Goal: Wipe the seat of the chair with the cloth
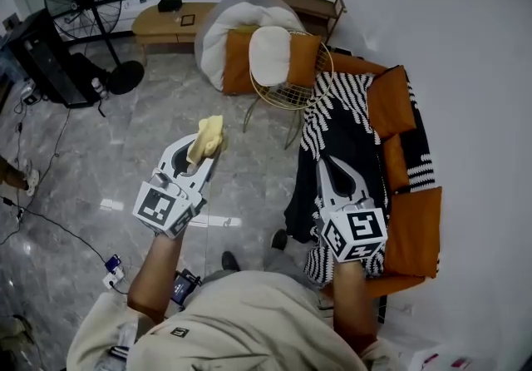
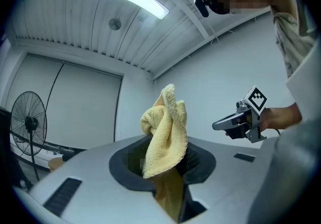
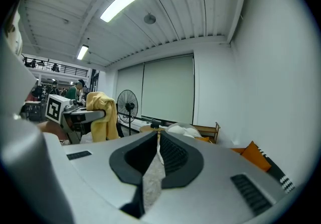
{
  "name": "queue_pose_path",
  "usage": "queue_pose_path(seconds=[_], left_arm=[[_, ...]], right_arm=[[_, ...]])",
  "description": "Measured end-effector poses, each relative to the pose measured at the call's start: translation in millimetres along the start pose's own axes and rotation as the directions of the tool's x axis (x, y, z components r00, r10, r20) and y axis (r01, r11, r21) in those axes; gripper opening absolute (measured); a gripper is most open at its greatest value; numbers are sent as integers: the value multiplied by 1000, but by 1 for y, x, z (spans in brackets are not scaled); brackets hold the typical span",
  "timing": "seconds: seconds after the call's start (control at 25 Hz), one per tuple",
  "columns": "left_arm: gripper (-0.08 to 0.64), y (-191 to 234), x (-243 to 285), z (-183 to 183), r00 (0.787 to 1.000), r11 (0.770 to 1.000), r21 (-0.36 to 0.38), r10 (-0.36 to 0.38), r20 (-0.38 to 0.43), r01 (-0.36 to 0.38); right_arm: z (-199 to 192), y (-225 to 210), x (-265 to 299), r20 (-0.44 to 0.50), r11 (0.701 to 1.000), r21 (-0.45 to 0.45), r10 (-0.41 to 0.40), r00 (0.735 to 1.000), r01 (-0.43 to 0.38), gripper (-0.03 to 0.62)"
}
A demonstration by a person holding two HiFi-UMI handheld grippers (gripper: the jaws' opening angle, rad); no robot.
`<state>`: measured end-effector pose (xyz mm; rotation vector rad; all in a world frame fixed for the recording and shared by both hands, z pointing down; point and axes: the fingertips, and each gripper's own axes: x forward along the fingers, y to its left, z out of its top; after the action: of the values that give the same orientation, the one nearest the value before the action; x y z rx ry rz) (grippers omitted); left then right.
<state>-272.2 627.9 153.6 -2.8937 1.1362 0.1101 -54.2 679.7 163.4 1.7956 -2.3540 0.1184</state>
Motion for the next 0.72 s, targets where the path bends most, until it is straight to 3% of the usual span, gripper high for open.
queue_pose_path(seconds=[0.32, 0.6, 0.72], left_arm=[[104, 27, 46, -10, 996, 996, 11, 90, -19, -89], [104, 35, 130, -11, 989, 986, 67, 151, -4, -150], [104, 35, 158, -18, 983, 983, 61, 178, -43, -176]], right_arm=[[-1, -50, 61, 15, 999, 13, 53, 998, -53, 28], [10, -125, 125, 30, 991, 7, 133, 991, -133, 28], [12, -153, 148, 26, 986, 6, 164, 986, -164, 28]])
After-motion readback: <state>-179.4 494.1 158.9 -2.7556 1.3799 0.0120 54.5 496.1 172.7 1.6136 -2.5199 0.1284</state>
